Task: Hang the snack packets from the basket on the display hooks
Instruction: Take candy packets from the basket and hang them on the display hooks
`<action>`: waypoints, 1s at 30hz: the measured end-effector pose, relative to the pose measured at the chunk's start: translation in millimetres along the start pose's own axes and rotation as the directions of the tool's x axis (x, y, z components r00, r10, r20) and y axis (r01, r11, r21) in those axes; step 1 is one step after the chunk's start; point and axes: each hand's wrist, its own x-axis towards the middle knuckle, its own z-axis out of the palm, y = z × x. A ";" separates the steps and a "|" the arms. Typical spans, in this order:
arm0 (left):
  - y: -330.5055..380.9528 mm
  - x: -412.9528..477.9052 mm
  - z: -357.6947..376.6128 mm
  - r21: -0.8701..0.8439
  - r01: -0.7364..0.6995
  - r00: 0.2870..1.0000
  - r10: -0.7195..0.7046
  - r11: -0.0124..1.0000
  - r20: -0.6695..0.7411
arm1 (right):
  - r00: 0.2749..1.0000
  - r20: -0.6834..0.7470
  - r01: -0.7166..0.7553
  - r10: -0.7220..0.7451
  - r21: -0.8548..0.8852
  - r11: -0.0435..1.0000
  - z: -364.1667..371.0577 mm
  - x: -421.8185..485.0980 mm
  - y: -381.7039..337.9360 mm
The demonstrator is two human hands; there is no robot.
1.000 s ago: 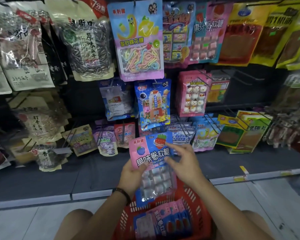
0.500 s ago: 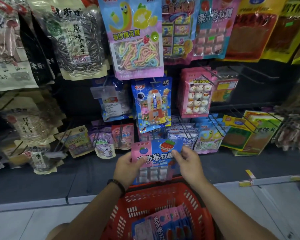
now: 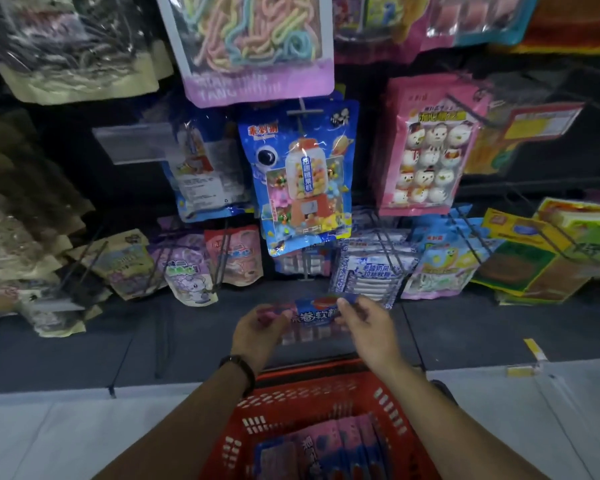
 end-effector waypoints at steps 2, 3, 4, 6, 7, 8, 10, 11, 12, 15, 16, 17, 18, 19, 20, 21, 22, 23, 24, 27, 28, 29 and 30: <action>-7.3 14.3 5.9 -0.002 0.047 0.999 -0.047 0.999 0.019 | 0.999 0.004 -0.034 0.034 0.016 0.999 5.5 15.0 10.4; -10.2 20.5 8.0 0.010 0.061 0.998 -0.061 0.998 0.019 | 0.999 0.002 -0.050 0.050 0.024 0.998 8.0 21.4 16.1; -14.1 27.5 10.0 0.010 0.074 0.997 -0.074 0.997 0.012 | 0.998 -0.006 -0.057 0.057 0.022 0.998 10.2 26.9 21.7; -17.1 37.1 12.8 -0.014 0.110 0.994 -0.109 0.994 0.007 | 0.997 -0.026 -0.071 0.071 0.015 0.997 14.3 36.0 32.6; -17.3 40.6 14.5 -0.033 0.117 0.993 -0.116 0.993 0.010 | 0.996 -0.033 -0.077 0.078 0.015 0.997 15.9 38.7 35.3; -17.0 43.8 16.5 -0.052 0.117 0.993 -0.117 0.992 0.008 | 0.996 -0.042 -0.080 0.081 0.013 0.997 17.4 41.1 37.2; -16.4 47.8 19.7 -0.085 0.103 0.995 -0.103 0.991 0.003 | 0.996 -0.069 -0.064 0.063 -0.006 0.998 19.0 43.7 41.1; -17.3 49.4 21.1 -0.103 0.087 0.996 -0.088 0.991 0.000 | 0.996 -0.079 -0.046 0.044 -0.019 0.999 18.9 44.9 42.6; -18.4 51.2 22.8 -0.123 0.072 0.997 -0.073 0.990 -0.003 | 0.996 -0.084 -0.028 0.026 -0.022 0.999 18.9 46.4 43.0; -19.6 56.3 24.9 -0.151 0.048 0.999 -0.050 0.987 -0.010 | 0.996 -0.088 -0.011 0.012 0.009 1.000 19.7 53.2 39.1; -18.9 58.4 24.7 -0.151 0.048 0.999 -0.050 0.987 -0.013 | 0.996 -0.089 -0.013 0.014 0.011 1.000 20.8 56.1 37.4; -17.6 60.5 24.1 -0.146 0.052 0.998 -0.055 0.988 -0.015 | 0.996 -0.091 -0.013 0.013 0.008 1.000 22.1 58.8 36.0; -15.9 62.6 23.8 -0.147 0.057 0.998 -0.060 0.988 -0.020 | 0.995 -0.094 -0.012 0.013 0.003 1.000 23.4 61.1 34.9; -14.4 65.0 23.7 -0.145 0.059 0.998 -0.064 0.988 -0.025 | 0.995 -0.098 -0.013 0.013 -0.002 1.000 24.7 63.2 33.6; -13.7 67.6 24.0 -0.143 0.060 0.997 -0.065 0.988 -0.028 | 0.994 -0.104 -0.018 0.017 -0.007 1.000 26.0 65.1 32.3; -12.8 69.7 24.6 -0.138 0.064 0.997 -0.068 0.988 -0.026 | 0.993 -0.115 -0.026 0.025 -0.013 1.000 27.6 66.8 30.8; -11.7 71.1 25.4 -0.137 0.065 0.997 -0.069 0.988 -0.024 | 0.991 -0.127 -0.033 0.031 -0.015 0.999 29.1 68.4 29.3; -11.3 72.5 26.5 -0.139 0.062 0.998 -0.065 0.988 -0.020 | 0.990 -0.138 -0.035 0.033 -0.012 0.999 30.2 69.9 28.1; -11.5 73.9 27.8 -0.144 0.053 0.998 -0.056 0.988 -0.016 | 0.989 -0.148 -0.030 0.029 -0.003 1.000 31.4 71.6 26.6; -14.1 77.9 31.8 -0.156 0.004 1.000 -0.008 0.988 -0.027 | 0.987 -0.157 -0.028 0.031 0.021 0.999 30.9 75.9 25.2; -14.4 78.9 33.2 -0.156 -0.006 0.999 0.000 0.988 -0.038 | 0.986 -0.161 -0.038 0.042 0.028 0.999 30.4 76.6 25.4; -14.6 79.7 34.4 -0.149 -0.001 0.999 -0.005 0.989 -0.043 | 0.985 -0.163 -0.046 0.051 0.033 0.998 29.9 76.6 25.7; -15.0 81.0 35.8 -0.141 0.014 0.999 -0.021 0.990 -0.043 | 0.985 -0.161 -0.052 0.056 0.034 0.998 29.3 76.0 25.9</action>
